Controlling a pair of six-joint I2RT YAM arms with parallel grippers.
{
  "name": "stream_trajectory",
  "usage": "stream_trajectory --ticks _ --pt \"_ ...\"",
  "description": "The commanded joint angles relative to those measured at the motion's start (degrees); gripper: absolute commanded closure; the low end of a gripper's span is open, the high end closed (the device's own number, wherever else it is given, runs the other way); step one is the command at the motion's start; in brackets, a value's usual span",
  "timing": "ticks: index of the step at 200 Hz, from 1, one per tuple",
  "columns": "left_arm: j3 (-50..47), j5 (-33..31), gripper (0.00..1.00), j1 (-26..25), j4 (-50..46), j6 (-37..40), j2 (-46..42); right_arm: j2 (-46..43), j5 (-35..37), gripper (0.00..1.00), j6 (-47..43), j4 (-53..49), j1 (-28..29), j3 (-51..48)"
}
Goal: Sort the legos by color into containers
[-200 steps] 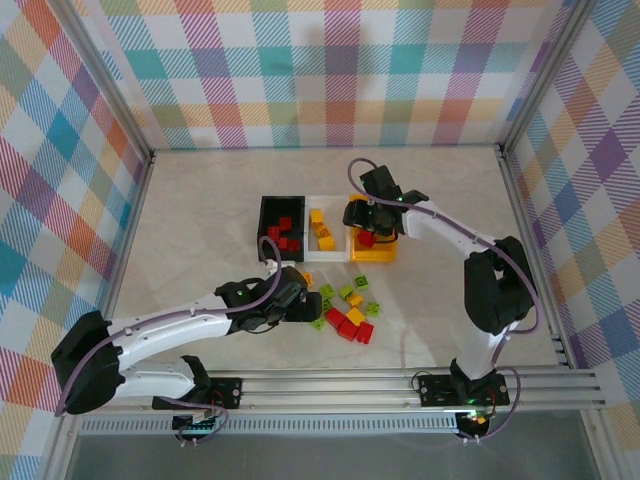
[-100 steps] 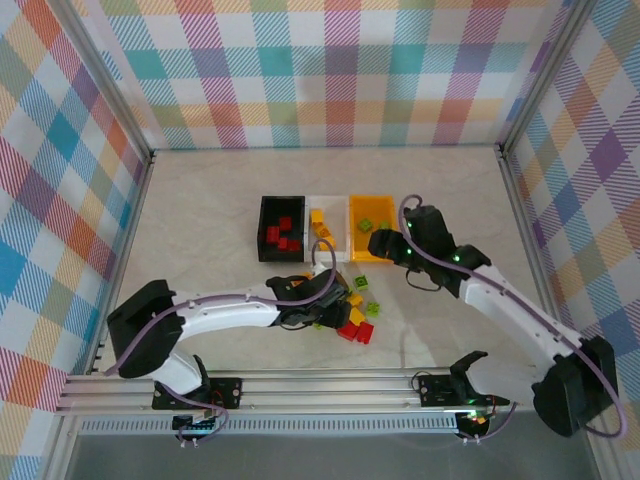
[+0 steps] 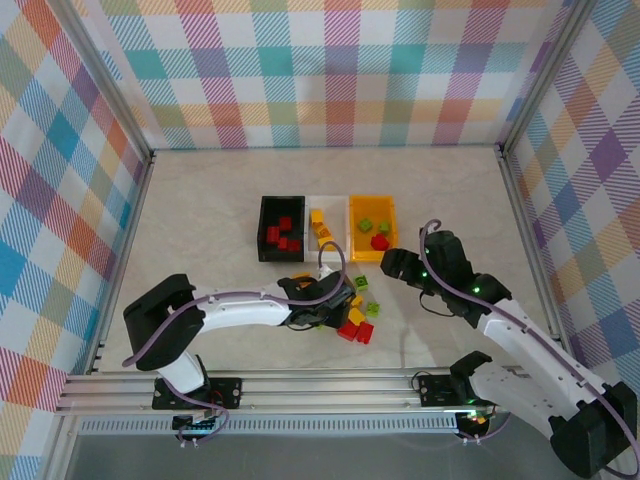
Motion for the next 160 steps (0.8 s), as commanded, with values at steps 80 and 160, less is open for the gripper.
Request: stream_trajectory --ticks 80,160 --pt "-1.45 -4.11 0.33 -1.64 -12.12 0.28 -12.0 -4.49 0.6 0.27 1.56 -1.57 0.37 -3.23" --pt "-0.19 -5.57 0.22 -3.02 -10.3 1.77 -4.09 -6.92 1.63 0.27 1.78 -2.77 0.37 -4.0"
